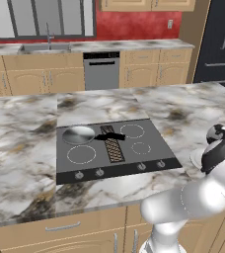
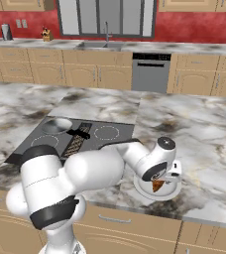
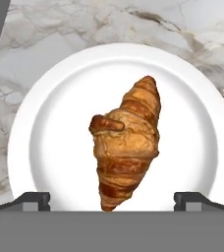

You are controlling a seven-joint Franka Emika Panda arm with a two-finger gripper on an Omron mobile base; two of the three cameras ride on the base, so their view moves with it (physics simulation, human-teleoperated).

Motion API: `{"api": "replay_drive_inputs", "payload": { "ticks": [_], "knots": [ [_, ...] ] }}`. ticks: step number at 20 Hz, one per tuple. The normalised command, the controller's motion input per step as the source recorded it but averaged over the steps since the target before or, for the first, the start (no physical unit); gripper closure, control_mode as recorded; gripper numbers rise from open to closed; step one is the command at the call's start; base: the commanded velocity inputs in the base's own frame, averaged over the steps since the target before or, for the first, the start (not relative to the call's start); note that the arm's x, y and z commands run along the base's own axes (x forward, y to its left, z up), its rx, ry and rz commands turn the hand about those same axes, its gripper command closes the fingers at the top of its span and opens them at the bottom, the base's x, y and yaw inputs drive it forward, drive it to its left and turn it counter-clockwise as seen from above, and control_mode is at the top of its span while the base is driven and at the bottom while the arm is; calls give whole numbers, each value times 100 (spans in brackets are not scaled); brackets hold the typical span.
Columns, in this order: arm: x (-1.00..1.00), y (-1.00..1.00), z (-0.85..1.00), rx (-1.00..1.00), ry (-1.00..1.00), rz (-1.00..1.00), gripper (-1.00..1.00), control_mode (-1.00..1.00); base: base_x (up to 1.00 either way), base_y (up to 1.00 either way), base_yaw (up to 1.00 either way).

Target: Pick the croissant and place it on the pan. Then turn on the stove to warm the croissant.

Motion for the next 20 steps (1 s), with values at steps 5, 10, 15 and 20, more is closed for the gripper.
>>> {"api": "replay_drive_inputs", "payload": {
  "ticks": [5,10,15,20],
  "knots": [
    [8,-10,-16,0,0,0,-100,-100,0,0,0],
    [10,0,-17,0,0,0,-100,-100,0,0,0],
    [10,0,-19,0,0,0,-100,-100,0,0,0],
    [12,-5,-17,0,0,0,-100,-100,0,0,0]
  ]
}}
